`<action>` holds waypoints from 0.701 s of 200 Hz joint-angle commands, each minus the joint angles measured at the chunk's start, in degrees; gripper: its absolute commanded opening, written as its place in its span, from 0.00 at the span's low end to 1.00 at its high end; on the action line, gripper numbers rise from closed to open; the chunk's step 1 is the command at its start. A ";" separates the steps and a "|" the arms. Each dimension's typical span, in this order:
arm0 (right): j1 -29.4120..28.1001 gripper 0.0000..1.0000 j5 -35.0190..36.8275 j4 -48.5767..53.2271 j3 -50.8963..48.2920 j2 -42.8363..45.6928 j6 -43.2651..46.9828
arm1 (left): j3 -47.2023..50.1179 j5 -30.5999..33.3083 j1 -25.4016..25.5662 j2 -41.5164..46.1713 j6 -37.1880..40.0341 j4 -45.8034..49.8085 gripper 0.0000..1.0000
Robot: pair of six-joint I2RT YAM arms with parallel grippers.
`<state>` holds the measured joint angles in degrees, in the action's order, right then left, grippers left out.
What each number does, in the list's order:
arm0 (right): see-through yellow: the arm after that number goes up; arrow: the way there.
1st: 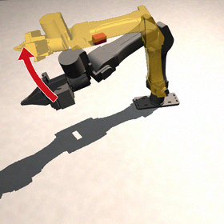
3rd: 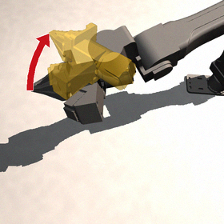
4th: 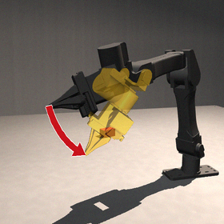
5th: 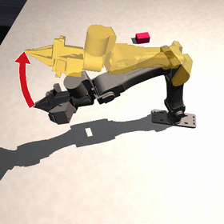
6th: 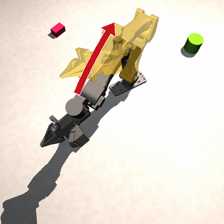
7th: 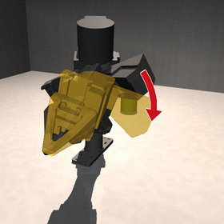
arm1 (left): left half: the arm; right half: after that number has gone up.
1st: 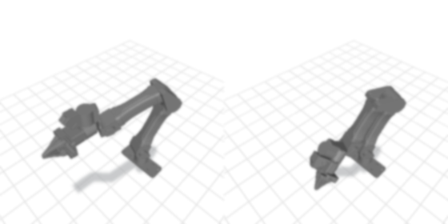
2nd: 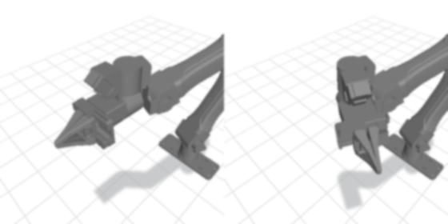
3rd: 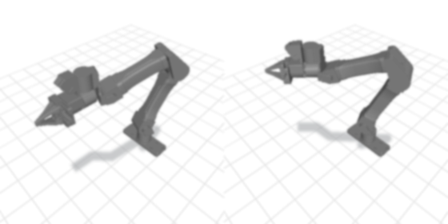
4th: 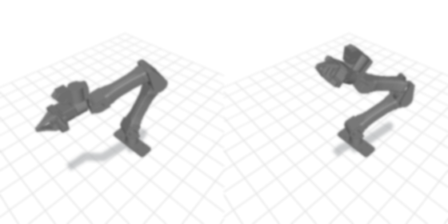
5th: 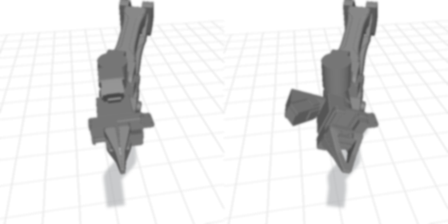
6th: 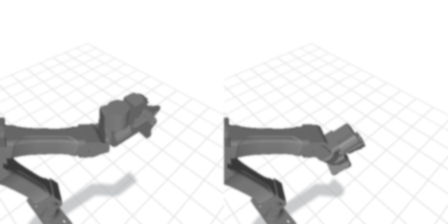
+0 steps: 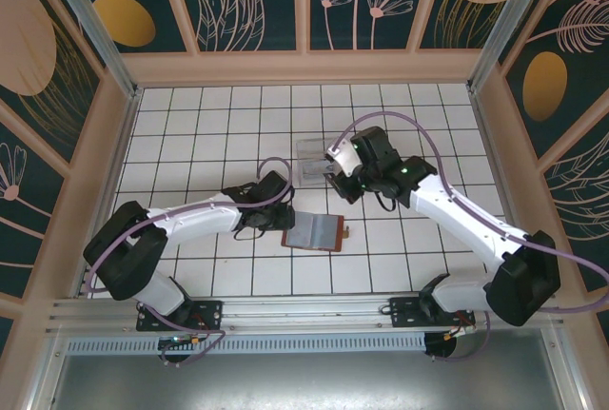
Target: Take the credit cards out of the card holder
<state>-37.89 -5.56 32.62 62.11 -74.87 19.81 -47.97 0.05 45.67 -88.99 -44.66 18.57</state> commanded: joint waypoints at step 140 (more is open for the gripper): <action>-0.50 0.00 4.32 18.99 29.91 -25.37 47.19 | 4.12 -1.12 -7.68 3.28 1.22 -2.39 0.43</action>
<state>-38.24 -0.54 45.60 86.19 -96.33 62.92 -44.47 -0.99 38.65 -86.72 -44.18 16.69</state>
